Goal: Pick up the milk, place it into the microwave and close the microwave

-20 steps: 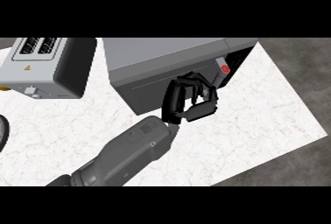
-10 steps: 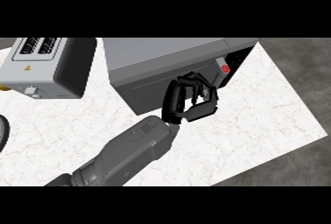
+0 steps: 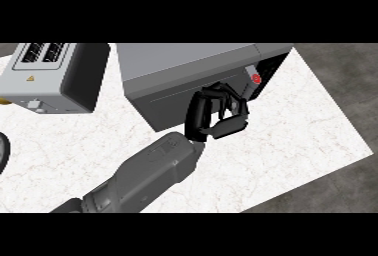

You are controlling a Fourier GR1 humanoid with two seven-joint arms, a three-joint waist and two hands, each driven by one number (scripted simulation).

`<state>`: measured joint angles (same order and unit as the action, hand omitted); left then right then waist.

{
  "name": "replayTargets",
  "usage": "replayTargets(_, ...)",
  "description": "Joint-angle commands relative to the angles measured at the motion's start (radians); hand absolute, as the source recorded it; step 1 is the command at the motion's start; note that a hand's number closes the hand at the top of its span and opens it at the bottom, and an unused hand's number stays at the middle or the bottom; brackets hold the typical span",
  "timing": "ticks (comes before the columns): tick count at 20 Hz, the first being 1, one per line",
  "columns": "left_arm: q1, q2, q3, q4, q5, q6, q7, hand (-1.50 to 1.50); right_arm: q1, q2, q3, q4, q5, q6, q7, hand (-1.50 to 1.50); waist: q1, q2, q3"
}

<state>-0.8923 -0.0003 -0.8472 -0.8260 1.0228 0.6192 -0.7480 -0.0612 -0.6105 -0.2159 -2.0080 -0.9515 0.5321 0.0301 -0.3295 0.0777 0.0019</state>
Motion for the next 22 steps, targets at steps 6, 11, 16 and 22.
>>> replayTargets(6, -0.093, 0.000, -0.018, 0.148, -0.002, -0.006, 0.052, 1.50, -0.013, -0.018, 0.003, -0.005, -0.058, 0.034, 0.007, -1.50, -0.013, 0.012, 0.004)
replayTargets(11, -0.079, 0.000, -0.045, 0.183, -0.001, 0.043, 0.072, 1.50, -0.028, -0.033, 0.010, -0.004, -0.107, 0.055, 0.014, -1.50, 0.004, 0.015, 0.003)
replayTargets(16, -0.074, 0.000, -0.037, 0.208, 0.034, 0.077, 0.096, 1.50, -0.019, -0.050, -0.011, -0.011, -0.139, 0.056, 0.021, -1.50, 0.029, 0.004, 0.001)
replayTargets(22, -0.045, 0.004, -0.028, 0.230, 0.090, 0.102, 0.116, 1.50, 0.008, -0.065, -0.040, -0.035, -0.149, 0.043, 0.029, -1.50, 0.064, -0.005, -0.003)
